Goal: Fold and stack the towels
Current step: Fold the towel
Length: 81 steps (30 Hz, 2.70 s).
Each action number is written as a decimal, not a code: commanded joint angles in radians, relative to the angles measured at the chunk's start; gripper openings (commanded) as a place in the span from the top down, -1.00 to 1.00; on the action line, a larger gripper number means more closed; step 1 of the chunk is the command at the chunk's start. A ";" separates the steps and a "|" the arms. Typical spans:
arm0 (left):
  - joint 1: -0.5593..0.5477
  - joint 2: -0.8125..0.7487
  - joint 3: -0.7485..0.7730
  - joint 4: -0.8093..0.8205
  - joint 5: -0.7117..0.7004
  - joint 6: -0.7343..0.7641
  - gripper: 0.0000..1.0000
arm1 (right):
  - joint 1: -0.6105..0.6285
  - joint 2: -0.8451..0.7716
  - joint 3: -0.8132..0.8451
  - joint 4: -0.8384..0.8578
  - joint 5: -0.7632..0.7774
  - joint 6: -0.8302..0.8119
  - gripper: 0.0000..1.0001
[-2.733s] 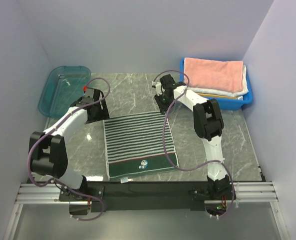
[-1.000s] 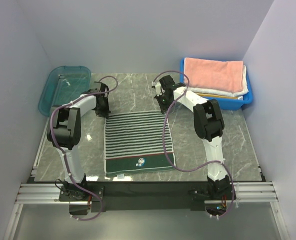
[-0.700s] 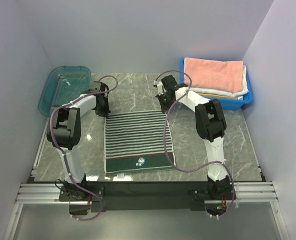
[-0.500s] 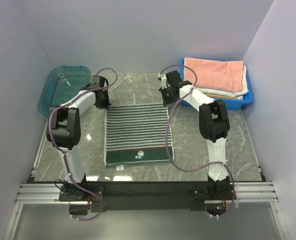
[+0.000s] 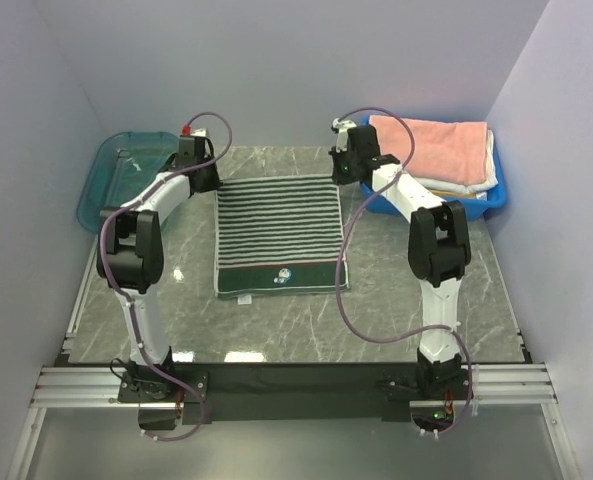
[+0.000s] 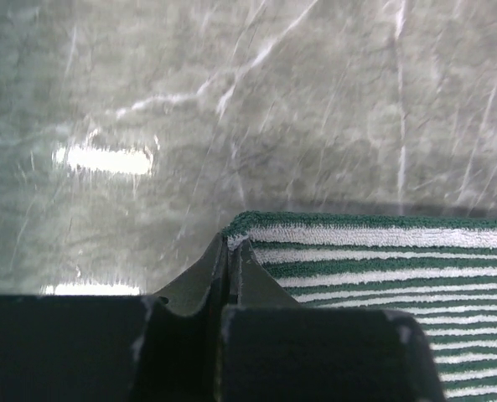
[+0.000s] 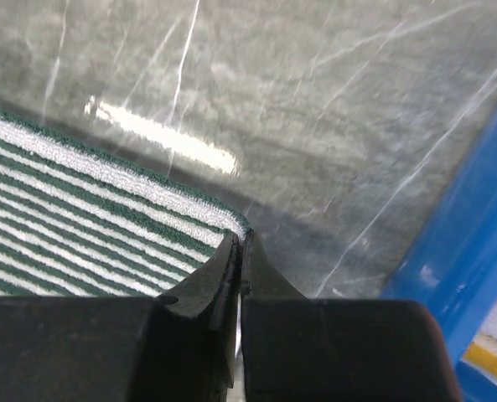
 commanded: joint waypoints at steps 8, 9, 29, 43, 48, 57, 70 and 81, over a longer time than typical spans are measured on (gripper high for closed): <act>0.046 -0.253 -0.230 0.155 -0.014 0.024 0.99 | -0.045 -0.268 -0.254 0.140 0.090 0.029 1.00; 0.046 -0.272 -0.271 0.157 -0.009 0.009 0.99 | -0.045 -0.301 -0.297 0.140 0.085 0.036 1.00; 0.000 -0.681 -0.699 0.022 0.012 -0.232 0.99 | -0.022 -0.803 -0.889 0.143 0.012 0.312 1.00; -0.020 -0.668 -0.764 -0.012 -0.052 -0.311 0.99 | -0.022 -0.854 -1.102 0.200 -0.111 0.467 1.00; -0.030 -0.599 -0.752 0.003 -0.072 -0.331 0.96 | -0.024 -0.785 -1.165 0.248 -0.093 0.509 1.00; -0.069 -0.611 -0.801 0.020 -0.078 -0.351 0.82 | -0.022 -0.748 -1.187 0.281 -0.108 0.532 1.00; -0.079 -0.697 -0.804 -0.024 -0.132 -0.382 0.89 | -0.022 -0.820 -1.165 0.239 -0.082 0.530 1.00; -0.081 -0.741 -0.913 0.017 -0.078 -0.443 0.91 | -0.020 -0.863 -1.205 0.255 -0.091 0.569 1.00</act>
